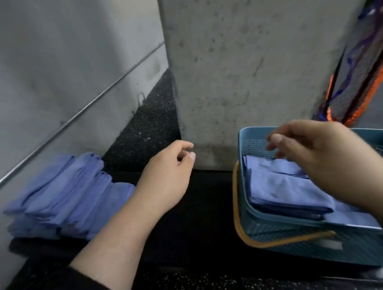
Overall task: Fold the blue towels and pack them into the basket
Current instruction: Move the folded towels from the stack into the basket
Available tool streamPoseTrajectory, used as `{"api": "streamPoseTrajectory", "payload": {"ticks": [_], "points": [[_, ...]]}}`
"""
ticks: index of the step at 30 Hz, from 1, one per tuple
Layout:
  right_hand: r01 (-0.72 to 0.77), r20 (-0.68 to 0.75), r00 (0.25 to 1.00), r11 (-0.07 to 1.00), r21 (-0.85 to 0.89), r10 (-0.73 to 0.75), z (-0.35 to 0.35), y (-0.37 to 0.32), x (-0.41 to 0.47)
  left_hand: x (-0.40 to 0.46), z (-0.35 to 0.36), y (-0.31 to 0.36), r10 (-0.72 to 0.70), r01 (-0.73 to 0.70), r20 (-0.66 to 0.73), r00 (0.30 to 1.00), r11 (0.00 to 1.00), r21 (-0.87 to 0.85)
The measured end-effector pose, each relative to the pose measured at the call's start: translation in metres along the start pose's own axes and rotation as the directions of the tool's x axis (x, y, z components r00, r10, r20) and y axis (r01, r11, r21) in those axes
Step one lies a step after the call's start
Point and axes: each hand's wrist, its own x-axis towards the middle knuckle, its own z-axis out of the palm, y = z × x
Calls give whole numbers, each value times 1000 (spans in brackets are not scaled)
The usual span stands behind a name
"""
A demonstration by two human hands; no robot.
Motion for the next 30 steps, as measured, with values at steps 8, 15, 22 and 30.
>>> {"api": "streamPoseTrajectory", "payload": {"ticks": [8,15,22,30], "points": [[179,-23,982,890,420,-187,88,-96,-22,-9,-57,-110,-246,279,-164,955,932,230],[-177,477,879,942,286,21,210,-62,-32,-25,-31,-175,-329,273,-34,944,717,642],[-506,595,772,781,365,223,246,-44,-33,-26,-11,-191,-284,262,-57,957,764,589],[-696,675,681,541,473,286,269,-48,-28,-21,-9,-181,-340,372,-157,927,884,284]]}}
